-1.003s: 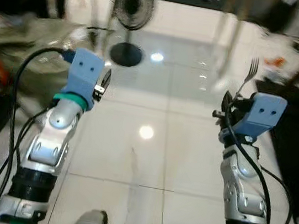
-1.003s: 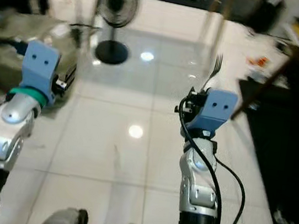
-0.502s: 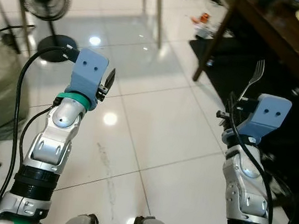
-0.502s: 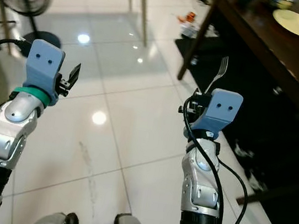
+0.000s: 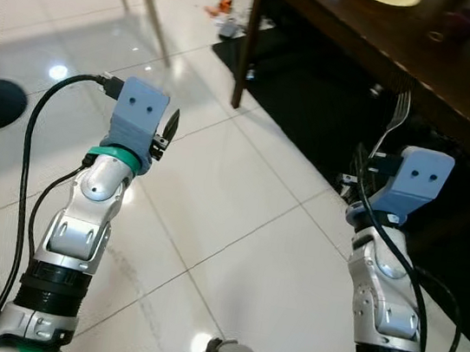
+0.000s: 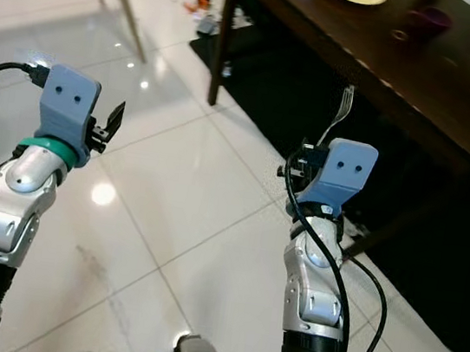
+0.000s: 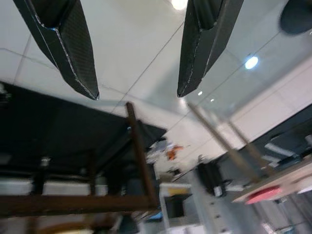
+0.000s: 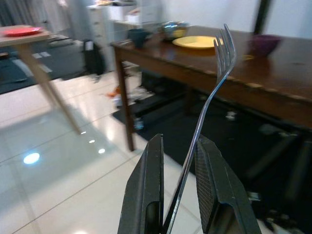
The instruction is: Setting the table
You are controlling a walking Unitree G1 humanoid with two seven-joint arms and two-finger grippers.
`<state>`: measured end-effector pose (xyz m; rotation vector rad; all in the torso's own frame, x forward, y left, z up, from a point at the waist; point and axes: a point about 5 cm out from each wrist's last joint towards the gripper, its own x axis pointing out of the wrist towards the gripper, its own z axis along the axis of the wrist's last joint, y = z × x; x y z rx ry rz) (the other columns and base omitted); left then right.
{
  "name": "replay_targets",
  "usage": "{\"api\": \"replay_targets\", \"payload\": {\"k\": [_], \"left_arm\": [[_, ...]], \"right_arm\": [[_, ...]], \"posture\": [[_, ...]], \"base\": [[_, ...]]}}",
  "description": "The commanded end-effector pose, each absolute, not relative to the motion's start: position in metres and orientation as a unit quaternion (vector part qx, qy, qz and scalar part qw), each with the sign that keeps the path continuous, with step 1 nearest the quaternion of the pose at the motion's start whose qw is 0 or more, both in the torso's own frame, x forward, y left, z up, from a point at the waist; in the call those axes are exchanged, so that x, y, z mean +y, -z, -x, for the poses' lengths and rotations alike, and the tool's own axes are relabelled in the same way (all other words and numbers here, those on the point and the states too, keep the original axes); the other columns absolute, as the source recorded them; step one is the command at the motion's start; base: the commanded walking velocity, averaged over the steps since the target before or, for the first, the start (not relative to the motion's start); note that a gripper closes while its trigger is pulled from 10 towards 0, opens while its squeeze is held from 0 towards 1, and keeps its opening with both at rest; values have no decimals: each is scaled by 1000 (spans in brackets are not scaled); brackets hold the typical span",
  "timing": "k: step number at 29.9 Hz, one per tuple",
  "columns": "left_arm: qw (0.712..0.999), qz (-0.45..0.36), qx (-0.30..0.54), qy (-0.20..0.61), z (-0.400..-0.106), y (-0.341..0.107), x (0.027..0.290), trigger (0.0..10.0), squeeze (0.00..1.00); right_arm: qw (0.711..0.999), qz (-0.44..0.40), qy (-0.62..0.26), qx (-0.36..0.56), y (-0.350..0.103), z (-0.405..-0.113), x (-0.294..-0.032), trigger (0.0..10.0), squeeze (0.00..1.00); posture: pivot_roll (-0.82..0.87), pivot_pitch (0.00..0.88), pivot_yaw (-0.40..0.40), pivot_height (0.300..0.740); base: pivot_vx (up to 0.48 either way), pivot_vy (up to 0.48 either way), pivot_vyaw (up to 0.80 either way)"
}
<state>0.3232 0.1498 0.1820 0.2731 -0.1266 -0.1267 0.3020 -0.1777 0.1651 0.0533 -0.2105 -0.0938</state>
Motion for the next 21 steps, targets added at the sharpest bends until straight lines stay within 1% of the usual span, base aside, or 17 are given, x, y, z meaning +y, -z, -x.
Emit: {"api": "replay_targets", "payload": {"k": [1, 21], "left_arm": [[987, -138, -49, 65, -321, -175, 150, 10000, 0], [987, -137, -51, 69, -321, -177, 148, 10000, 0]], "right_arm": [[994, -31, 51, -95, -161, -301, -179, 10000, 0], [994, -30, 56, -90, -159, -301, -180, 10000, 0]], "posture": [[62, 3, 16, 740], [60, 13, 22, 740]], "base": [[0, 0, -800], [0, 0, -800]]}}
